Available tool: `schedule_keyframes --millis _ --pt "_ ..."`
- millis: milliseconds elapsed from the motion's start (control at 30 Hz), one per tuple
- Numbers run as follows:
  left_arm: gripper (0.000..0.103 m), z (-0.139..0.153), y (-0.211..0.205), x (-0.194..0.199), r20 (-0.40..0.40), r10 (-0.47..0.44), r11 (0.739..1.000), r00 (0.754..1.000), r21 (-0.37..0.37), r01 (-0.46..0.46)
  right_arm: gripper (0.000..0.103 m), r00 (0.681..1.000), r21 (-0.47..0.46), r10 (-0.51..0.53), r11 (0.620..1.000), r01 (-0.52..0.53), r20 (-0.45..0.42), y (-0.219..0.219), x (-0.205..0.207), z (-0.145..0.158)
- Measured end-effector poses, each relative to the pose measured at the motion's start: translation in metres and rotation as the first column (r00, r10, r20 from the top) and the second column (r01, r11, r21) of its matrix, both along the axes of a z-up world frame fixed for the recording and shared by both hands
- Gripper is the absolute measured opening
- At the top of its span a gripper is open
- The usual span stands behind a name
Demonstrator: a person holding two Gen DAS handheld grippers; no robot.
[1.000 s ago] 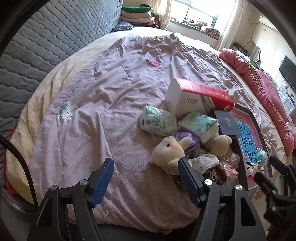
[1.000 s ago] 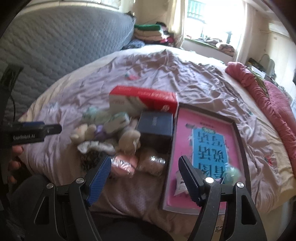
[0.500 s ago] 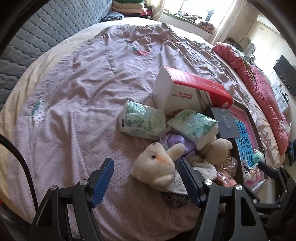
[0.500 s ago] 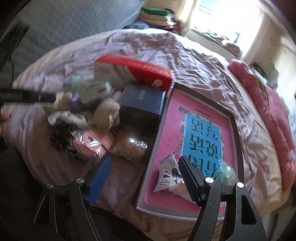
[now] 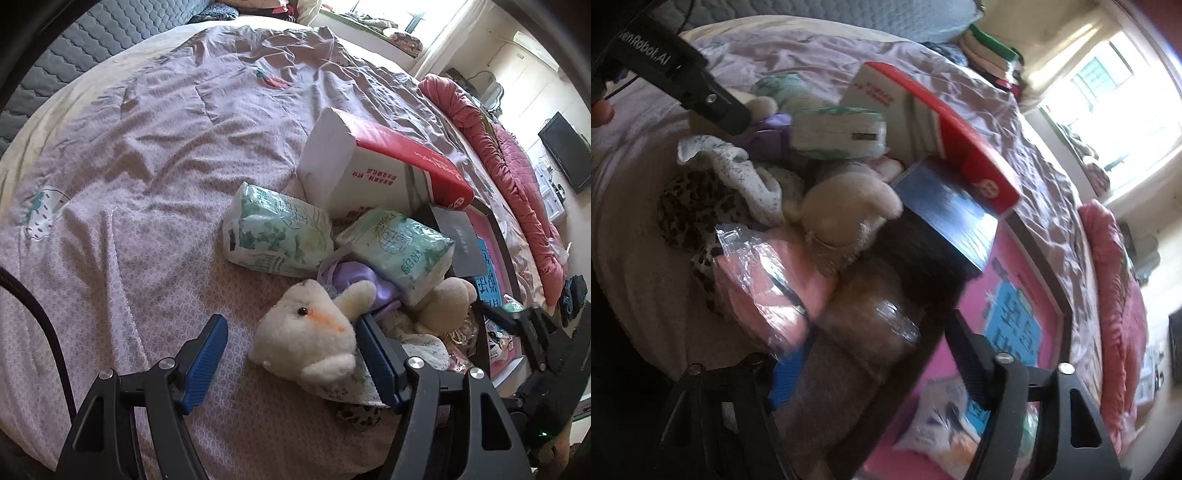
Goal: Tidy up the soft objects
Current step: 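Grasp the cream plush bunny with the left tool while the right tool grasps the clear bag of brown item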
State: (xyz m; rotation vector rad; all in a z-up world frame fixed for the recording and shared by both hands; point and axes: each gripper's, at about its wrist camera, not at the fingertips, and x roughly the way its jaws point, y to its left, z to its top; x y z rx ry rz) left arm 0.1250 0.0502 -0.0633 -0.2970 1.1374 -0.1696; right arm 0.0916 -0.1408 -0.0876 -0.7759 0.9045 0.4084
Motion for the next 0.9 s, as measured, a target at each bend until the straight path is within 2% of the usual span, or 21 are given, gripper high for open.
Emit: schedule_keyframes --millis 33,200,233,267,300,467,533,800,900 --pt "0.071 -0.001 0.001 0.0 0.001 -0.003 1.0 1.0 -0.006 0.003 0.056 1.0 -0.001 0.004 1.0 -0.004 -0.013 0.001 0.003 -0.003" --pt "0.069 -0.007 0.004 0.004 -0.006 -0.006 0.999 1.0 -0.045 0.006 0.051 0.998 0.048 -0.04 0.998 0.042 -0.049 -0.005 0.015 -0.008" --pt "0.065 -0.007 0.004 0.004 -0.001 -0.009 0.999 1.0 -0.05 0.008 0.05 0.997 0.067 -0.045 0.997 0.049 -0.056 -0.006 0.016 -0.007" --pt "0.056 -0.006 0.003 0.004 0.005 -0.013 0.998 1.0 -0.056 0.013 0.05 0.997 0.093 -0.051 0.994 0.057 -0.065 -0.009 0.016 -0.005" --pt "0.053 -0.005 0.003 0.004 0.011 -0.012 0.998 1.0 -0.062 0.013 0.05 0.995 0.124 -0.06 0.99 0.069 -0.081 -0.012 0.017 -0.002" --pt "0.048 -0.006 0.005 0.0 0.029 -0.014 0.997 0.999 -0.078 0.017 0.05 0.986 0.25 -0.099 0.96 0.13 -0.133 -0.03 0.015 0.013" --pt "0.047 -0.003 0.009 -0.002 0.043 0.005 0.995 0.999 -0.101 -0.001 0.05 0.982 0.285 -0.114 0.946 0.153 -0.148 -0.033 0.013 0.018" --pt "0.046 0.014 0.02 -0.016 0.111 0.043 0.995 0.993 -0.09 -0.033 0.05 0.966 0.405 -0.182 0.881 0.243 -0.183 -0.05 -0.001 0.041" --pt "0.046 0.024 0.022 -0.024 0.141 0.052 0.995 0.989 -0.092 -0.039 0.05 0.965 0.424 -0.2 0.869 0.256 -0.172 -0.053 -0.005 0.049"
